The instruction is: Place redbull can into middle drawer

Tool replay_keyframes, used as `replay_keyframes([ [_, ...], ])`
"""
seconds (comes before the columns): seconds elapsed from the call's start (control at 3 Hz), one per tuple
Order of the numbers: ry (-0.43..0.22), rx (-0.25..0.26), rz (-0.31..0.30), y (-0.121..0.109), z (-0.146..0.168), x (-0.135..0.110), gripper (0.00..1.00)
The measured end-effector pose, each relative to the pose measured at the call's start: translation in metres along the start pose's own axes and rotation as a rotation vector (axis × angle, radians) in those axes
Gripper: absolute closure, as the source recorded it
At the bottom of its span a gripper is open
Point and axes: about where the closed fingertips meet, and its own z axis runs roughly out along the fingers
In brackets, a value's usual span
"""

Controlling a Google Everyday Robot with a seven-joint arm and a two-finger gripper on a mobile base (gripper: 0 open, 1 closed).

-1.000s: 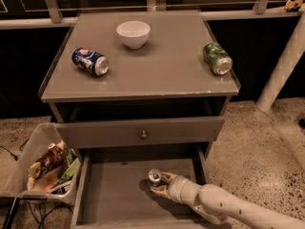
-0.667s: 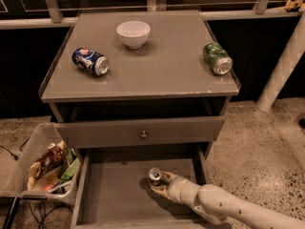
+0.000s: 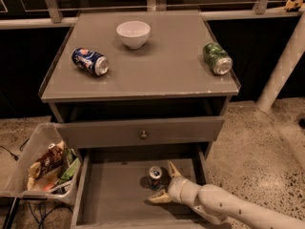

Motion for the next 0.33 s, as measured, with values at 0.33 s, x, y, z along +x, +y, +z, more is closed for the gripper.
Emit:
replay_keyframes([
  [0.33, 0.0, 0.0, 0.0, 0.0, 0.0, 0.0, 0.0],
])
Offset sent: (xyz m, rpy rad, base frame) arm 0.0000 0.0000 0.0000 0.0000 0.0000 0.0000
